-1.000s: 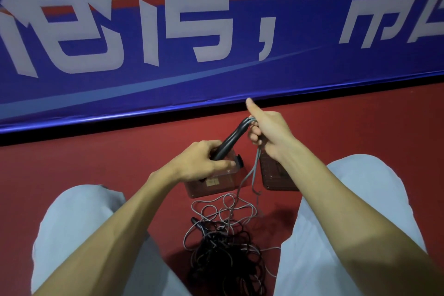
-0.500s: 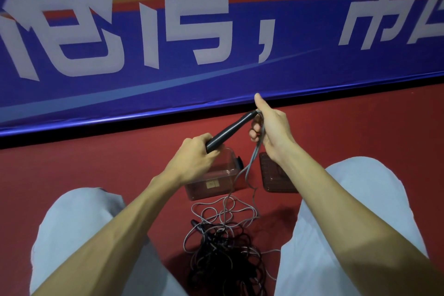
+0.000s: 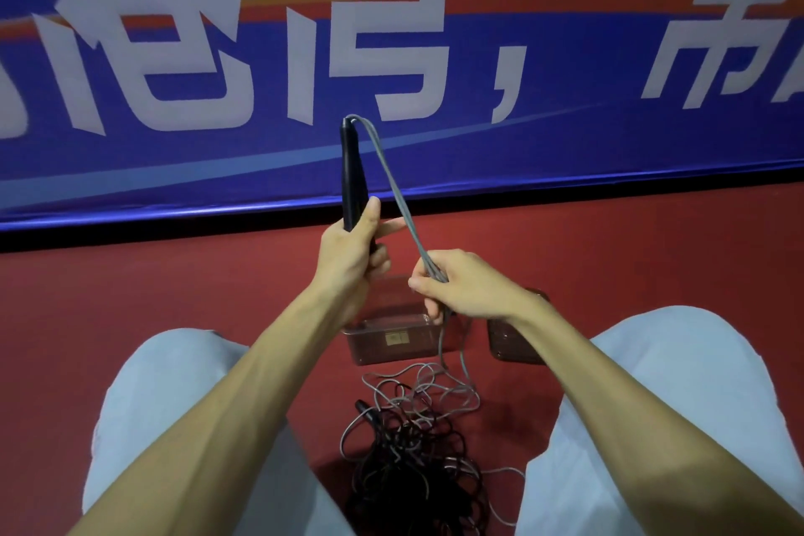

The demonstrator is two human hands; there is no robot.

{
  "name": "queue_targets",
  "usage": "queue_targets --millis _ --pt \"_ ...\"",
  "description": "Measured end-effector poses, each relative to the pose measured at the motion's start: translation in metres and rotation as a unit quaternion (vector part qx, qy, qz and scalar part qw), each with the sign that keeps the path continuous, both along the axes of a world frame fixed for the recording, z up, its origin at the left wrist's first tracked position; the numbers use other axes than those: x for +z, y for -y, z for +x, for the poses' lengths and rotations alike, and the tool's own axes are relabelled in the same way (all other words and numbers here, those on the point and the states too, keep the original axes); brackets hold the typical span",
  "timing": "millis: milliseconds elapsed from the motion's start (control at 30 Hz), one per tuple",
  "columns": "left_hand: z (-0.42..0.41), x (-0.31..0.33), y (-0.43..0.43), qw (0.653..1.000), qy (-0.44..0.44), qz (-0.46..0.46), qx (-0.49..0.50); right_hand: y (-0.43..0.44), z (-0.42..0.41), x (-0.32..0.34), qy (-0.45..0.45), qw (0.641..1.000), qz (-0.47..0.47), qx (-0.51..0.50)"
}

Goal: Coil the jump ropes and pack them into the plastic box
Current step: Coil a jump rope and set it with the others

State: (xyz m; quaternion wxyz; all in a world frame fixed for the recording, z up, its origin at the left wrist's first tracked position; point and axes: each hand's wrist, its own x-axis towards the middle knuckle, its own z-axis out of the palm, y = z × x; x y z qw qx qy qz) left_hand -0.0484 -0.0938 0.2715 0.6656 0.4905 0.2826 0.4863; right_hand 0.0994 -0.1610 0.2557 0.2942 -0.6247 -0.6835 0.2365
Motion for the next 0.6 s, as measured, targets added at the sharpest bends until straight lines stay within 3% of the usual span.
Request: queue_targets --millis 267,367,467,533,600 --pt "0.003 -0.003 0.001 0.998 0.016 0.018 -0.059 0.002 0.001 0.005 0.080 0.995 -0.025 0.051" --pt "0.005 -0.004 -0.001 0.999 0.028 0.011 -0.043 0.004 0.004 0.007 0.058 0.994 -0.071 0.053" --pt "0.004 -0.007 -0.007 1.000 0.027 0.016 -0.002 0.006 0.012 0.005 0.127 0.983 -0.122 0.041" --pt "0.001 -0.010 -0.013 0.998 -0.013 0.027 0.054 0.006 0.014 -0.002 0.146 0.976 -0.157 0.040" --pt "-0.002 -0.014 -0.020 0.978 -0.137 0.089 0.129 0.004 0.014 -0.005 0.125 0.982 -0.139 0.032"
